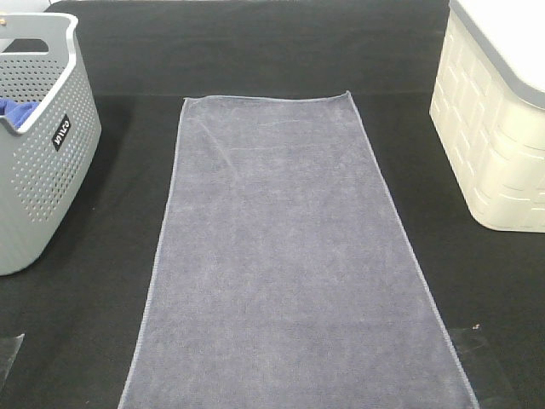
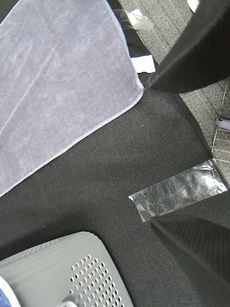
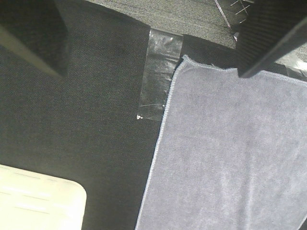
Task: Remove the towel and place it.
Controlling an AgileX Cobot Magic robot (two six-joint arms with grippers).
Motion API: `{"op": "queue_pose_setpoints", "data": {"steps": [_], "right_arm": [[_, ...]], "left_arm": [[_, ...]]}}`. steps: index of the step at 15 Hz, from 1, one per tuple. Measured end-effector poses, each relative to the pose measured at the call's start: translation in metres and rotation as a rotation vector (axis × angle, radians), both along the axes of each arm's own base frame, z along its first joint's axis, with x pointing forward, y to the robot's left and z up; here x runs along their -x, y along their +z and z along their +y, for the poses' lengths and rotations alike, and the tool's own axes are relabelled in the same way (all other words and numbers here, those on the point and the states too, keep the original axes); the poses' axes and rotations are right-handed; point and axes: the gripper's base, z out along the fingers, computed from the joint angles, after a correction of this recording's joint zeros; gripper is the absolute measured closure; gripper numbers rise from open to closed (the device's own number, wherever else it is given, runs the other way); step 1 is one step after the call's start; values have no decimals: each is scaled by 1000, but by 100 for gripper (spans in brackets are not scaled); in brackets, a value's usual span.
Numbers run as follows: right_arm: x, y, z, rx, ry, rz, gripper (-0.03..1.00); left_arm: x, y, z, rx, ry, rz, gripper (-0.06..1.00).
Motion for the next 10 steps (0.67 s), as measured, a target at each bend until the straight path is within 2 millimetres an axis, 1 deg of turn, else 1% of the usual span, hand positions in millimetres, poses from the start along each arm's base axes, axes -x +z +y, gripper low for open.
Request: {"op": "queue_pose_setpoints", "data": {"steps": [10], "right_arm": [[0, 0, 0, 0, 6, 1, 9]], "left_arm": [[0, 0, 0, -1, -1, 0, 26]]}}
